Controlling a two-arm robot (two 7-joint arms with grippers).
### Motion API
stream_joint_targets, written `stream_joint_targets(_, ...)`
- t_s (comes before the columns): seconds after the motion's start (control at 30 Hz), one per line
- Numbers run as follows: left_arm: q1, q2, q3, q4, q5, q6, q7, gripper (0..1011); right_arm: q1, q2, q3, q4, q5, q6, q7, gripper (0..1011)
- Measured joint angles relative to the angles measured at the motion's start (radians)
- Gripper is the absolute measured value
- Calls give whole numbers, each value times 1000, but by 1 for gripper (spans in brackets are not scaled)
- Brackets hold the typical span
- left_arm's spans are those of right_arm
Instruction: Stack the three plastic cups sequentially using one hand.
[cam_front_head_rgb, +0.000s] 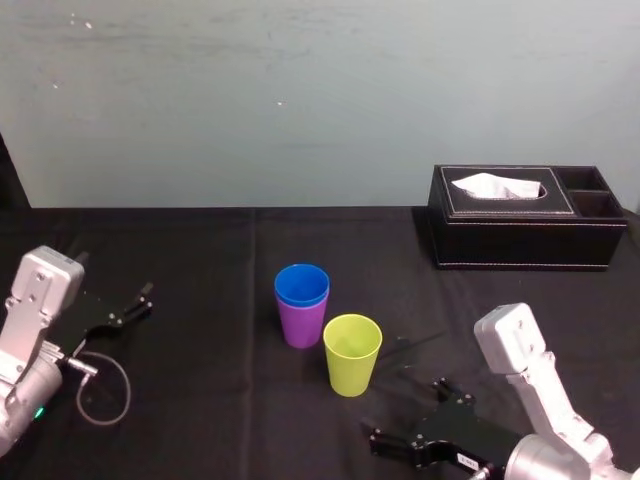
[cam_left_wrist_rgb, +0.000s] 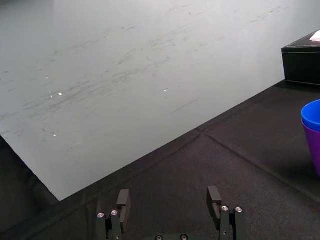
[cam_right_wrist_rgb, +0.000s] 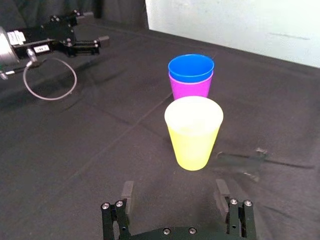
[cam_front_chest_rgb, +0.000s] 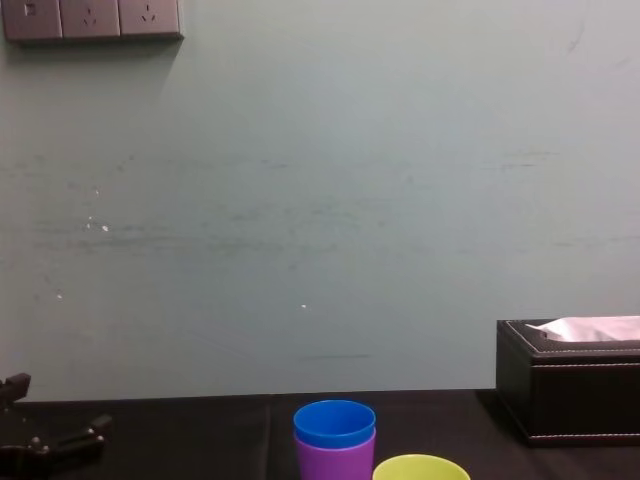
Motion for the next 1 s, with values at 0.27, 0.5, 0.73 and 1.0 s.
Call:
stream_joint_targets(0.27,0,0,0,0,0,0,0,1000,28,-46,-23,50,-35,-8,-16,1003)
stream_joint_targets(0.5,0,0,0,0,0,0,0,1000,42,-84,-27,87,-40,-22,-16,1003)
stream_joint_targets(0.73,0,0,0,0,0,0,0,1000,61,-114,-32,120,-45,-42,-15,1003)
stream_joint_targets(1.0,0,0,0,0,0,0,0,1000,83,-136,-36,151,-53,-46,-13,1003)
